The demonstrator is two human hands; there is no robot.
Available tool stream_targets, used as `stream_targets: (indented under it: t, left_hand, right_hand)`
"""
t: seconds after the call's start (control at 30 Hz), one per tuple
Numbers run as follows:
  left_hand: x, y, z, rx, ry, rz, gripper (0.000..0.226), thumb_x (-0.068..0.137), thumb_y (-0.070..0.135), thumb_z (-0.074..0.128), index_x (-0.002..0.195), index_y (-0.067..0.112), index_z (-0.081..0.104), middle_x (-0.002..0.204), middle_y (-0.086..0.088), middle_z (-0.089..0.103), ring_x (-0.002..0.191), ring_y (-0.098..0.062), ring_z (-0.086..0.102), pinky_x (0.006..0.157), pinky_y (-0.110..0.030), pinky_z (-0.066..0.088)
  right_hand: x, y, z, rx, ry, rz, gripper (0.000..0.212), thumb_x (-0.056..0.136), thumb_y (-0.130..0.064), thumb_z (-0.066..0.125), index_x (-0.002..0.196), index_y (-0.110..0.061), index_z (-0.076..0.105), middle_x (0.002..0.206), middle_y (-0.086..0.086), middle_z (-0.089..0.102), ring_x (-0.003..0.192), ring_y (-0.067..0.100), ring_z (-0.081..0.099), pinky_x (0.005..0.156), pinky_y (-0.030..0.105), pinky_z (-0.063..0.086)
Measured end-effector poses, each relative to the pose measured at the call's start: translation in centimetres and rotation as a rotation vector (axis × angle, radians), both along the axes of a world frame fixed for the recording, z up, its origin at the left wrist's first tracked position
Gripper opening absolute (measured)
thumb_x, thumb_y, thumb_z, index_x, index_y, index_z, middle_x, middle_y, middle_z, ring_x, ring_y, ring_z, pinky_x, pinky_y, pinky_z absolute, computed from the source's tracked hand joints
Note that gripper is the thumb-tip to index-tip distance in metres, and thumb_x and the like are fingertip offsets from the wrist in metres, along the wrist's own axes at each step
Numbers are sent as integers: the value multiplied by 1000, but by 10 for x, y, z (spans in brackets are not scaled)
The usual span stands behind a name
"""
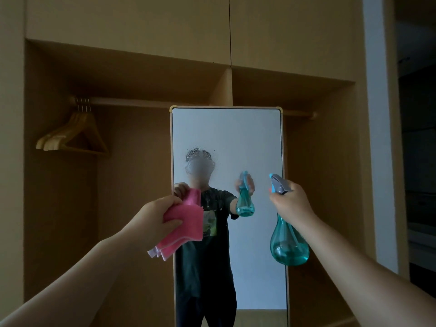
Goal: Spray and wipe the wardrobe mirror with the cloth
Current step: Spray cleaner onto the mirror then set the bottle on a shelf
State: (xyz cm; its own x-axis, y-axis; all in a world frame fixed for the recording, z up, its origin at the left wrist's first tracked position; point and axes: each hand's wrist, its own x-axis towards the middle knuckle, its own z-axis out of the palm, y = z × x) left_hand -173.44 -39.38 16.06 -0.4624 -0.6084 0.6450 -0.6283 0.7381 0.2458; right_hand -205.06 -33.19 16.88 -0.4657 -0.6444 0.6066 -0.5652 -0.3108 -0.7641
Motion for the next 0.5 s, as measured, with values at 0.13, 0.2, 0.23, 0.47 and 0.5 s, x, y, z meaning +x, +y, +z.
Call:
stream_targets:
  t: [0.13, 0.2, 0.23, 0.47, 0.5]
  left_hand:
    - [3, 0, -8, 18, -7, 5, 29, 85, 19, 71, 105, 36, 58, 91, 22, 62, 81, 3, 60, 62, -11, 47]
    - [4, 1, -11, 31, -12, 7, 30, 85, 19, 71, 104, 38, 56, 91, 23, 61, 81, 2, 61, 63, -12, 48]
    - [4, 1, -12, 37, -12, 7, 30, 85, 19, 70, 104, 38, 56, 92, 22, 61, 81, 2, 61, 63, -12, 49]
    - [4, 5, -28, 90, -2, -18, 30, 86, 18, 71, 103, 38, 57, 93, 20, 64, 81, 3, 61, 62, -11, 49]
    - [3, 6, -31, 97, -9, -16, 29, 86, 18, 70, 104, 36, 57, 93, 20, 64, 81, 3, 62, 62, -11, 50]
  right_hand:
    - [3, -1, -16, 26, 7, -16, 8, 91, -14, 58, 96, -8, 61, 69, 5, 52, 55, 14, 46, 48, 24, 35]
    - [4, -1, -22, 36, 13, -9, 6, 90, -13, 59, 93, -9, 61, 68, 5, 52, 55, 15, 47, 49, 25, 36]
    - [4, -1, -25, 41, 14, -5, 4, 90, -13, 59, 92, -11, 61, 69, 5, 53, 56, 15, 48, 49, 25, 37]
    - [5, 4, -51, 66, -18, -11, 3, 90, -16, 60, 93, -15, 60, 72, 5, 54, 57, 14, 50, 47, 23, 39]
    - [5, 4, -56, 78, -31, -19, 6, 90, -16, 60, 96, -17, 60, 74, 5, 54, 57, 14, 50, 45, 22, 38]
